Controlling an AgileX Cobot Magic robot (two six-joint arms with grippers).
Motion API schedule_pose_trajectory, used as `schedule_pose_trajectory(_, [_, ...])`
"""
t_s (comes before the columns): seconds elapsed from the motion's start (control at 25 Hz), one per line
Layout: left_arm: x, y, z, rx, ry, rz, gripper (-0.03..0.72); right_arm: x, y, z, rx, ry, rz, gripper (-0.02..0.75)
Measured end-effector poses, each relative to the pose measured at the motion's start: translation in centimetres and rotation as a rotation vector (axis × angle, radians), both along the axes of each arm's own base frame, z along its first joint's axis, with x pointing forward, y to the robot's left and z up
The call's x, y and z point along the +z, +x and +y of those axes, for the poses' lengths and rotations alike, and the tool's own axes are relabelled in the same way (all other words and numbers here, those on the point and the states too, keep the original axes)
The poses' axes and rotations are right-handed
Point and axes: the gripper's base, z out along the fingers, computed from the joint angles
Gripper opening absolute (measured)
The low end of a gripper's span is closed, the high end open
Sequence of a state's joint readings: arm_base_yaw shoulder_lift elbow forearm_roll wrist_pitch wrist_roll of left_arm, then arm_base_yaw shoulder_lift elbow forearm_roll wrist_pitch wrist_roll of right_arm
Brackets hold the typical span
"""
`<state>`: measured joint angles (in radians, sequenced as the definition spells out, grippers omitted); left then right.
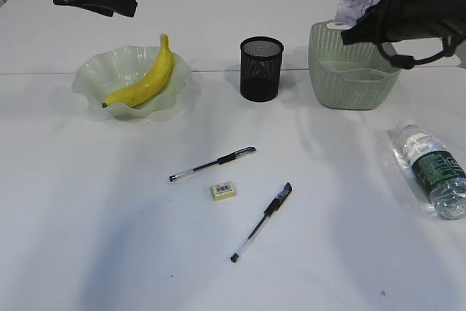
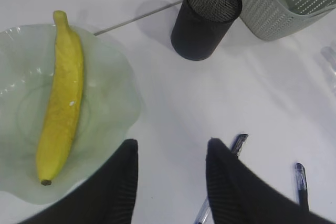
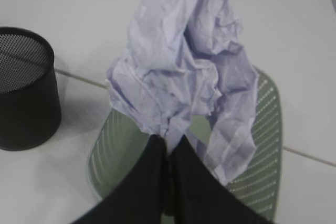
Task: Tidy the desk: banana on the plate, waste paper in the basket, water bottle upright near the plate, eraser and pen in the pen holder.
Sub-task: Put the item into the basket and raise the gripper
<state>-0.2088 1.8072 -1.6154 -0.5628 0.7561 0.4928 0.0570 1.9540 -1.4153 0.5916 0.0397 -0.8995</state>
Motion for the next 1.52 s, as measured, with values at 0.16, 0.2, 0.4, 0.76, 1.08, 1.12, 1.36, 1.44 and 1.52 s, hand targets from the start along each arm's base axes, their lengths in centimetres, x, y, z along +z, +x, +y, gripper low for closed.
schedule_pose_trajectory(0.16, [0.0,0.0,0.0,0.001,0.0,-0.001,0.299,-2.4,1.0,-0.1,-0.006,-0.001,0.041,0.006])
schedule_pose_trajectory(0.2, [0.0,0.0,0.0,0.001,0.0,-0.001,0.299,-2.7,1.2,-0.1,-0.011,0.0,0.04,0.006])
schedule_pose_trajectory(0.4, [0.0,0.0,0.0,0.001,-0.001,-0.001,0.299,-3.5,2.0,-0.9,-0.042,-0.001,0.031,0.006])
schedule_pose_trajectory(0.76, [0.1,0.0,-0.1,0.003,-0.023,0.003,0.299,-4.3,2.5,-2.6,-0.133,0.047,0.015,0.022])
schedule_pose_trajectory(1.08, [0.2,0.0,-0.2,0.009,-0.038,0.0,0.299,-4.6,2.5,-2.6,-0.134,0.049,0.02,0.114])
schedule_pose_trajectory(1.12, [0.2,0.0,-0.2,0.009,-0.039,0.0,0.299,-4.6,2.5,-2.6,-0.133,0.049,0.022,0.134])
schedule_pose_trajectory(1.36, [0.2,0.1,-0.2,0.012,-0.04,-0.003,0.299,-5.1,2.5,-2.5,-0.127,0.052,0.042,0.24])
schedule_pose_trajectory(1.44, [0.2,0.1,-0.2,0.012,-0.04,-0.004,0.298,-5.2,2.5,-2.5,-0.123,0.054,0.048,0.25])
schedule_pose_trajectory(1.52, [0.2,0.1,-0.2,0.014,-0.041,-0.006,0.298,-5.3,2.4,-2.3,-0.111,0.059,0.067,0.253])
